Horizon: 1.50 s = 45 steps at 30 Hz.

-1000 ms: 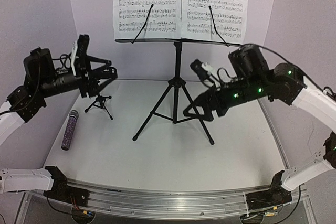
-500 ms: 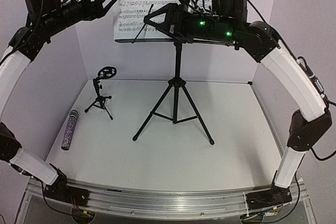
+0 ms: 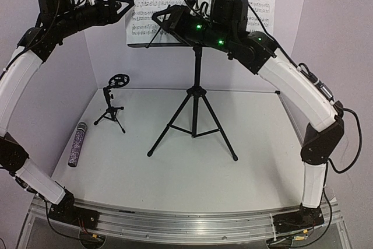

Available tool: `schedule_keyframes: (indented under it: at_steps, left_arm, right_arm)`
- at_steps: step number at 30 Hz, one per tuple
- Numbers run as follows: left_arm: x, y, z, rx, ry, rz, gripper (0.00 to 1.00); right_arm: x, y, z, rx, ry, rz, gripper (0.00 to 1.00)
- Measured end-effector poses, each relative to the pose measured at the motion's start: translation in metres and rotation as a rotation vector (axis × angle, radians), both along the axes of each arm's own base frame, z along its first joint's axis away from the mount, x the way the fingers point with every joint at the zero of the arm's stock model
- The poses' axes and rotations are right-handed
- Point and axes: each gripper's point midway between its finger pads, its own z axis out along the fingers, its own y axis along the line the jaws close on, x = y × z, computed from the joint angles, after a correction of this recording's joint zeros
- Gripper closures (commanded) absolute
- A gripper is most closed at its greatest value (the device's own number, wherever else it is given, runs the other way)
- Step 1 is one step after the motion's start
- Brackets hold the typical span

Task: Pack up the instrument practice props

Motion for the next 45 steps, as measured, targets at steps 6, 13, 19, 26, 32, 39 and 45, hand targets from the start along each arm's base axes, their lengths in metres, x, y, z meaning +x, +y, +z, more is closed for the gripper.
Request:
schedule_keyframes:
  at_steps: [6,13,19,26,32,39,45]
  left_arm:
    - [0.0,-0.002,0.0,-0.009,-0.001,-0.013,0.41]
    - [0.0,-0.01,-0.008,-0.003,0.02,-0.057,0.51]
    - [0.006,-0.015,-0.018,0.001,0.048,-0.077,0.99]
    - [0.006,-0.002,-0.02,-0.014,0.057,-0.033,1.0]
    - [0.006,0.006,-0.022,-0.012,0.057,-0.007,1.0]
    - [0.023,0.049,-0.015,-0.024,0.035,0.141,1.0]
    - [0.014,0.109,0.004,-0.039,-0.04,0.388,1.0]
  right_arm:
    - [0.007,0.012,-0.01,0.012,0.016,0.005,0.88]
    - [0.008,0.015,-0.009,0.043,0.022,0.015,1.0]
    - [0.01,0.017,-0.009,0.065,0.01,0.016,1.0]
    - [0.011,0.015,-0.01,0.064,0.009,0.01,1.0]
    - [0.011,0.012,-0.011,0.065,0.005,0.002,1.0]
    - [0.011,0.009,-0.013,0.057,-0.001,-0.006,1.0]
    - [0.01,0.009,-0.012,0.057,-0.006,-0.007,1.0]
